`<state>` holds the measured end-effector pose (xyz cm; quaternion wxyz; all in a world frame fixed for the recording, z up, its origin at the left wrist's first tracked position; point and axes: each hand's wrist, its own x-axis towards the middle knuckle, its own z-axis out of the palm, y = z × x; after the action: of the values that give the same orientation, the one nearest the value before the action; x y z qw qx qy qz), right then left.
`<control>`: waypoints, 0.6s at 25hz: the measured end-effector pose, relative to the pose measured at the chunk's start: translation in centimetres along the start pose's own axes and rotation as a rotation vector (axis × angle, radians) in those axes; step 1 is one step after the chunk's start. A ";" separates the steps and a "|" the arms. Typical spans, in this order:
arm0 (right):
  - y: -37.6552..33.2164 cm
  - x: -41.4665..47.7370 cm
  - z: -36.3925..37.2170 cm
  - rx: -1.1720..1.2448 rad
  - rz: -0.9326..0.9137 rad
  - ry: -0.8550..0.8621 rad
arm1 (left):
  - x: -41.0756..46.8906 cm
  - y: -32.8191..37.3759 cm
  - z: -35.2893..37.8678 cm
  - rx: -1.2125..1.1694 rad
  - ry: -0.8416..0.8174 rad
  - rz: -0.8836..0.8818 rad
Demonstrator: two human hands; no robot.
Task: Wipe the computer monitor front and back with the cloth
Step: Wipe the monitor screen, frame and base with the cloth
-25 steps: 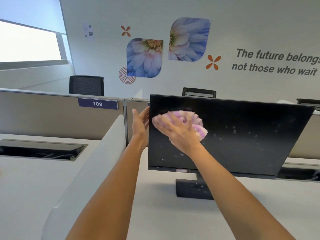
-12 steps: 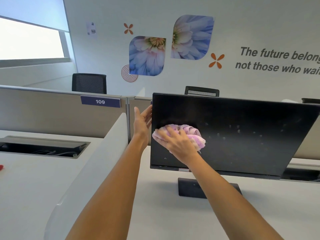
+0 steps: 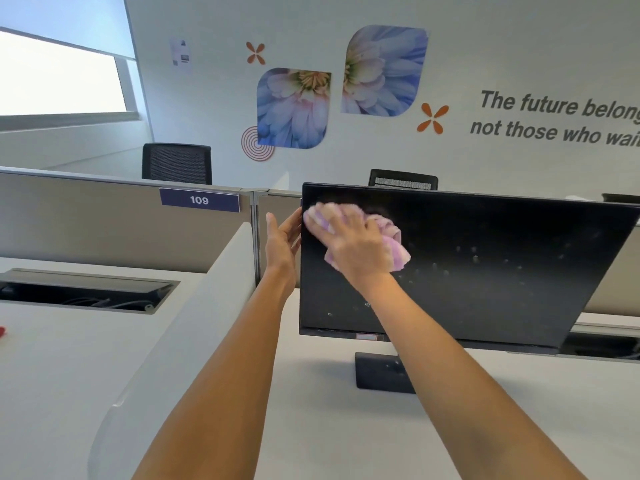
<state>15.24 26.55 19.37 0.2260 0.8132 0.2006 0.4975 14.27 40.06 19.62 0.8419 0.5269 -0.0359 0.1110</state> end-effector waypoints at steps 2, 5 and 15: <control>-1.4 -2.5 1.0 0.008 -0.178 -0.026 | 0.0 0.1 0.0 -0.005 -0.018 -0.006; -1.3 -5.9 1.6 0.044 -0.413 -0.098 | -0.3 0.1 0.3 0.034 -0.003 -0.001; 3.5 2.0 -1.4 0.077 0.198 0.092 | -0.2 0.0 0.4 0.000 0.018 0.012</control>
<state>15.16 24.99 23.37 0.1350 0.8134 0.1487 0.5460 14.13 39.63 19.77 0.8414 0.5258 -0.0316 0.1209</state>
